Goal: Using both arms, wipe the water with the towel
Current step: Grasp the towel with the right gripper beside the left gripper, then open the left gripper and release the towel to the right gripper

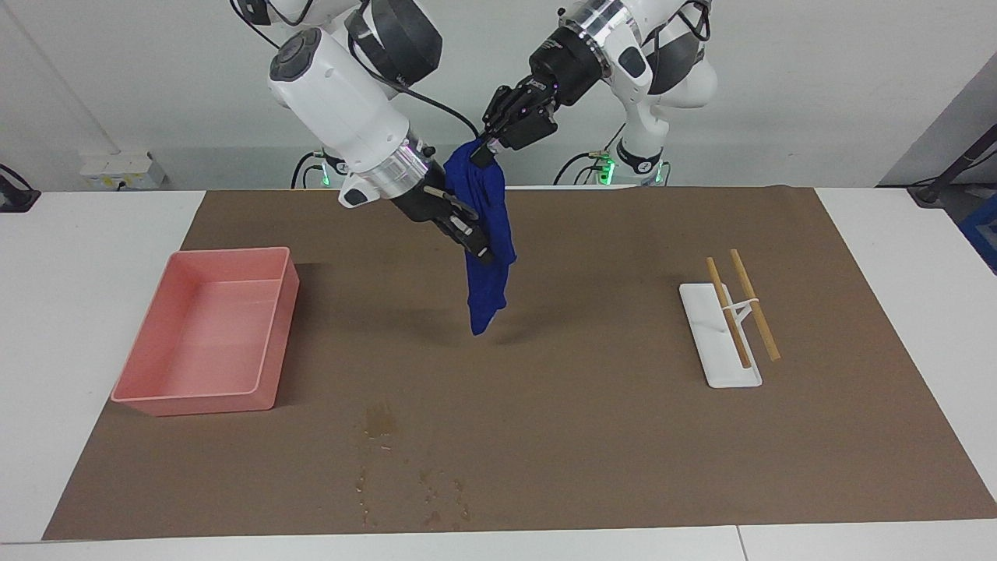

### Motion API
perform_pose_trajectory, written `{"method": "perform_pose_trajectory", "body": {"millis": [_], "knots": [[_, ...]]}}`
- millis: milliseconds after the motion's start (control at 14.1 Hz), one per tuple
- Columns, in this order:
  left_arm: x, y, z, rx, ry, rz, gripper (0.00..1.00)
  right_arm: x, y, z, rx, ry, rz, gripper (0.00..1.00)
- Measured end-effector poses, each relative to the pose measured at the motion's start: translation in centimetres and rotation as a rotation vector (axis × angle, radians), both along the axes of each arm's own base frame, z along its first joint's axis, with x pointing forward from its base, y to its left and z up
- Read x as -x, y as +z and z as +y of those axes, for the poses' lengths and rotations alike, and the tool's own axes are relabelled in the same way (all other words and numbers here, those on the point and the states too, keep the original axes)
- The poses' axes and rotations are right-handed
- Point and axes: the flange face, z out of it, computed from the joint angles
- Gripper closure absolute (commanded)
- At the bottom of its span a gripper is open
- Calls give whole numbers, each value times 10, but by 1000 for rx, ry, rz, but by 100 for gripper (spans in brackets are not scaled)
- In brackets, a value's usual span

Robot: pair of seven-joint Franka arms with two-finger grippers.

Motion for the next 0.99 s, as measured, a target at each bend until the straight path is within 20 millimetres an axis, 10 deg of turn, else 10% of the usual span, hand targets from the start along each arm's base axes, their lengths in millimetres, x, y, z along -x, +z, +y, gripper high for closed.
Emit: {"method": "perform_pose_trajectory", "body": {"millis": [567, 638, 708, 992], "knots": [[5, -10, 3, -21, 1, 16, 100, -2, 0, -4, 1, -8, -1, 100], [5, -13, 5, -31, -3, 27, 27, -2, 0, -5, 1, -9, -3, 100], [4, -16, 8, -47, -13, 48, 0, -2, 0, -5, 1, -9, -3, 100], [-3, -22, 28, -171, -33, 55, 0, -2, 2, -6, 11, -8, -12, 100]]}}
